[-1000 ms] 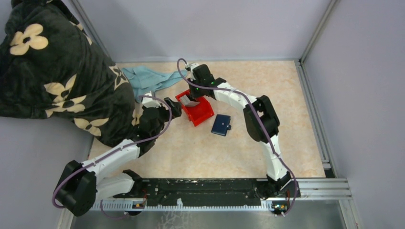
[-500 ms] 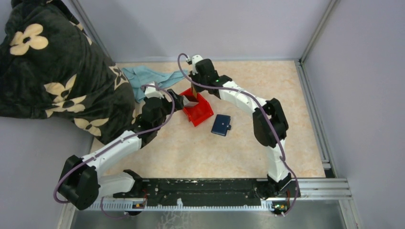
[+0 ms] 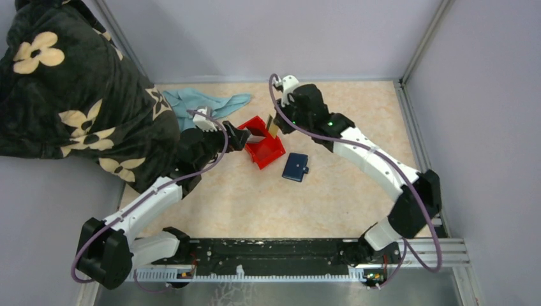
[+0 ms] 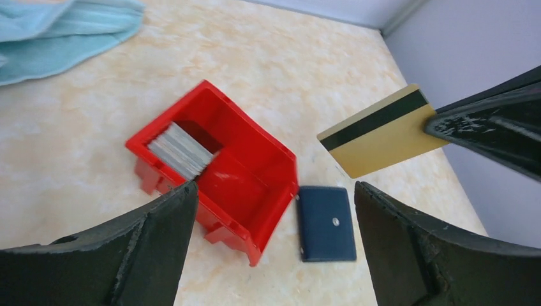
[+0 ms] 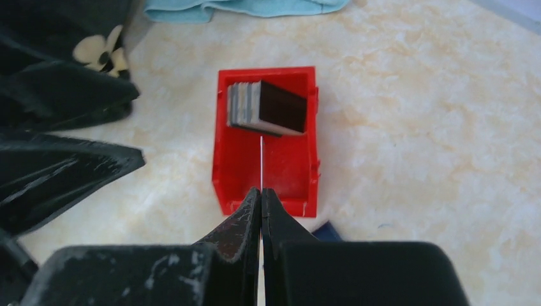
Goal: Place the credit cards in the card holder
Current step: Pick up the credit card from the storage box.
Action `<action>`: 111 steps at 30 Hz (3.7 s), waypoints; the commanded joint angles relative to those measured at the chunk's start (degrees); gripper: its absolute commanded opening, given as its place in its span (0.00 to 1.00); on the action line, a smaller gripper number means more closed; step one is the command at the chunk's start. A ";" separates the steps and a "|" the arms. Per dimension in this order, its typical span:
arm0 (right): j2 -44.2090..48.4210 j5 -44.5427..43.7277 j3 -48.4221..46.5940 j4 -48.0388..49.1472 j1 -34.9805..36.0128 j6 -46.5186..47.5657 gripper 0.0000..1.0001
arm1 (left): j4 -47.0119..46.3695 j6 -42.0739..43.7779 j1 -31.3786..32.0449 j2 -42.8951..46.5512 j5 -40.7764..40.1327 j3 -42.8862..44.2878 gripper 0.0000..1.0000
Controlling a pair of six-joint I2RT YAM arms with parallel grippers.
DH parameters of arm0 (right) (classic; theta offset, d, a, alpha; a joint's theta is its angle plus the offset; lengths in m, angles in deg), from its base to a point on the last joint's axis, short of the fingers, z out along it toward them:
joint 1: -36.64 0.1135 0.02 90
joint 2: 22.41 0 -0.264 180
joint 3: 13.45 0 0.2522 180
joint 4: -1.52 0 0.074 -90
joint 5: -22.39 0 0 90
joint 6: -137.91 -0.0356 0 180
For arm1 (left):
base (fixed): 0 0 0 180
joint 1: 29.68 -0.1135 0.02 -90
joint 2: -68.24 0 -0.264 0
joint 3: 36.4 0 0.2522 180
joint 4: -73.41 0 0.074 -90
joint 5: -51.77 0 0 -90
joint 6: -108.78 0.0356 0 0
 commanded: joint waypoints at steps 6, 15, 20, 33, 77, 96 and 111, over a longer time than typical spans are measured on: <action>17.09 10.65 12.35 -3.34 -1.03 -5.47 0.00 | -9.63 3.89 -0.48 1.52 25.39 -3.89 0.96; 23.50 22.62 23.37 1.07 -5.51 -9.60 0.00 | -9.43 6.30 -0.41 -2.06 37.44 -2.76 1.00; 24.40 29.16 26.03 3.71 -7.94 -11.71 0.00 | -8.62 7.48 -0.38 -4.50 43.15 -1.60 1.00; 19.94 38.89 27.04 11.01 -10.02 -16.41 0.00 | -5.84 10.12 0.17 -10.78 52.92 2.26 0.86; 22.57 32.62 35.10 21.44 -15.91 -19.08 0.56 | -28.32 -8.98 0.18 -18.76 53.93 0.12 0.00; 23.91 35.97 47.55 43.54 -15.83 -31.28 0.54 | -43.08 -22.36 2.43 -26.61 52.65 -1.13 0.00; 19.99 37.74 49.96 51.87 -14.74 -35.43 0.40 | -48.47 -26.52 3.55 -30.15 51.92 0.02 0.00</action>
